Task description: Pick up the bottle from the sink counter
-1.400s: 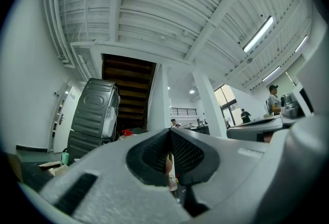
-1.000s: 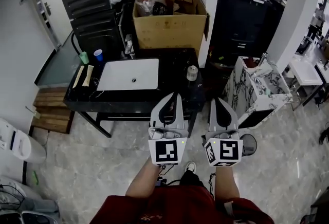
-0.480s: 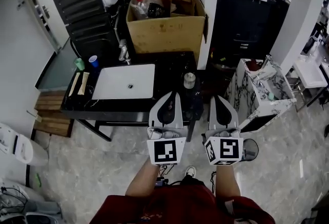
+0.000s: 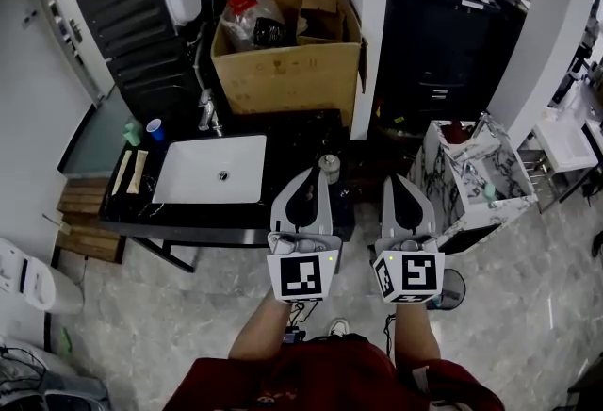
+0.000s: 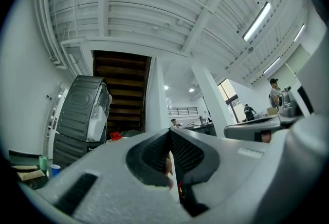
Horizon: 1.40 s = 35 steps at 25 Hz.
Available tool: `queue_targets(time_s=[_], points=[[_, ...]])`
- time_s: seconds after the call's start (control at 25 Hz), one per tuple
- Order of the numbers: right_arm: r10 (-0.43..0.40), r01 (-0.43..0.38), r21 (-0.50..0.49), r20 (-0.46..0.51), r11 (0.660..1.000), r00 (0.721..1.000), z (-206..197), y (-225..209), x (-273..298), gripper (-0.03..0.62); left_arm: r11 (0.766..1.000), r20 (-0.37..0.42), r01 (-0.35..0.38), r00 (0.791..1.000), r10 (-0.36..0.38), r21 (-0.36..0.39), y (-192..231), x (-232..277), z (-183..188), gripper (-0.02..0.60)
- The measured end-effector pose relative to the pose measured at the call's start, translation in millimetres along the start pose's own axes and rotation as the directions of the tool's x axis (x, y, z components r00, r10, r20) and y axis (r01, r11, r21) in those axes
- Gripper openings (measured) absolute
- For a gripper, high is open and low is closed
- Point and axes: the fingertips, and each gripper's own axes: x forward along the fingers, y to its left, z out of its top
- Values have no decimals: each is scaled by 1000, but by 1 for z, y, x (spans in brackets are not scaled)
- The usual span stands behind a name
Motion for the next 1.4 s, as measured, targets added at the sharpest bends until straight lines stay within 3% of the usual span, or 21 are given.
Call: queue_targets(time_s=[0.32, 0.6, 1.4], points=[[4, -4, 24, 3, 1000, 1000, -12, -47, 24, 2, 1000, -6, -8, 1000, 8, 6, -24, 46, -16, 2], [19, -19, 44, 8, 999, 1000, -20, -62, 44, 2, 1000, -3, -19, 1000, 19, 8, -27, 69, -23, 2], [-47, 47, -4, 7, 999, 999, -42, -38, 173, 2, 998, 4, 52, 999, -52, -18, 66, 159, -70, 2]])
